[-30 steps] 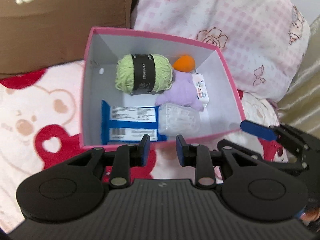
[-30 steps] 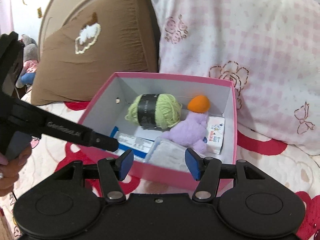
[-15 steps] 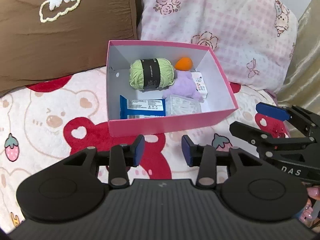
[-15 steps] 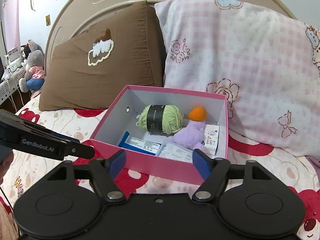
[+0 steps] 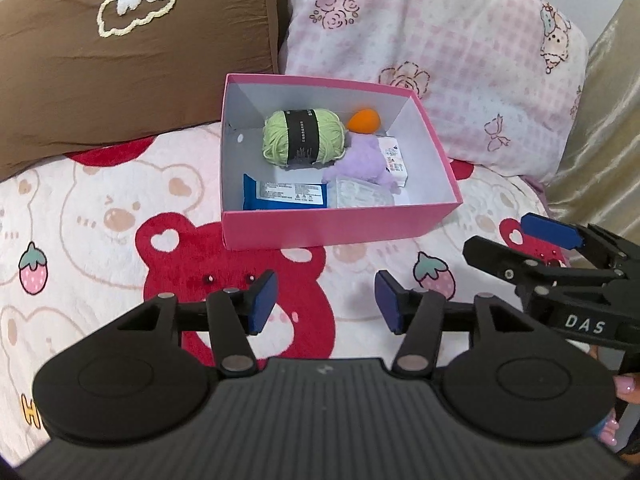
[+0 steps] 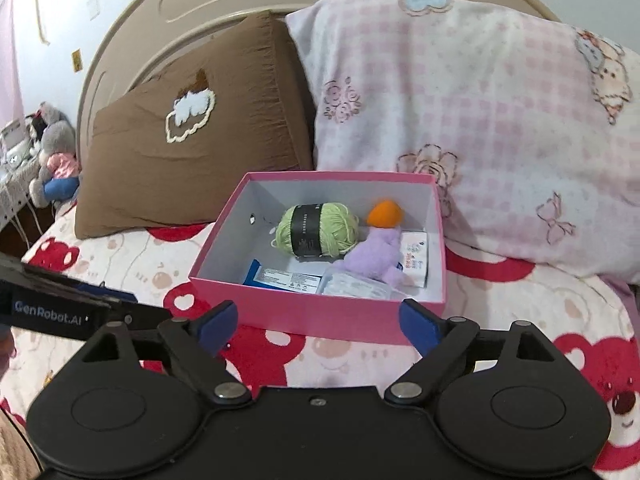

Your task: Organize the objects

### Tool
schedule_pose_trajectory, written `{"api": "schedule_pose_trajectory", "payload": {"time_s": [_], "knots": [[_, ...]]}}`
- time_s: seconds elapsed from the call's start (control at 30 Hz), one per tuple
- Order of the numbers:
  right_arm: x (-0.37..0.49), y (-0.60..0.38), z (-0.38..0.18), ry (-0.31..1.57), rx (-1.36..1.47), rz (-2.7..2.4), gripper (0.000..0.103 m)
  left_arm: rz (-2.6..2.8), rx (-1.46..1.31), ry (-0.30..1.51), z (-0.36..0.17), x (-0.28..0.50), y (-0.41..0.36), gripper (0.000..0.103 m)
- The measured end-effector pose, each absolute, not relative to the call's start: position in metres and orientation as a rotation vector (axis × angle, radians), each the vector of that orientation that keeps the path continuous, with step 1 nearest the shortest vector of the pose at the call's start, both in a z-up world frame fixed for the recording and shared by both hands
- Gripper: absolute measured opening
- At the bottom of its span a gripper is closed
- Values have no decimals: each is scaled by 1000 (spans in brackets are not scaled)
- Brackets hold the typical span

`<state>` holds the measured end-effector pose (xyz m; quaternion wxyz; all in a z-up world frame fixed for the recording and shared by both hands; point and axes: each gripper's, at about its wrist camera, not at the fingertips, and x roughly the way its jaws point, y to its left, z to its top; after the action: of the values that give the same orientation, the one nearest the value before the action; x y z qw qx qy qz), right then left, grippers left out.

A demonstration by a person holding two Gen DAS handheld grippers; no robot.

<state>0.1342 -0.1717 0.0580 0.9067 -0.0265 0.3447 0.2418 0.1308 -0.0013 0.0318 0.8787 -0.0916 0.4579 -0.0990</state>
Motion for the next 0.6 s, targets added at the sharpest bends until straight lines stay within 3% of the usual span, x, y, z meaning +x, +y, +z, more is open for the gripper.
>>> {"api": "schedule_pose_trajectory", "payload": {"time_s": [0.13, 0.23, 0.3, 0.4, 0.6], "knots": [[129, -175, 61, 718, -45, 469, 99, -182, -198, 944, 37, 121, -1, 63], [126, -172, 60, 729, -67, 430, 99, -169, -201, 942, 41, 115, 2, 66], [124, -170, 59, 742, -75, 446, 99, -170, -205, 937, 44, 111, 5, 80], [121, -171, 57, 765, -57, 454, 99, -166, -194, 930, 46, 105, 6, 91], [113, -173, 55, 784, -61, 414, 99, -128, -186, 962, 44, 101, 9, 103]]}}
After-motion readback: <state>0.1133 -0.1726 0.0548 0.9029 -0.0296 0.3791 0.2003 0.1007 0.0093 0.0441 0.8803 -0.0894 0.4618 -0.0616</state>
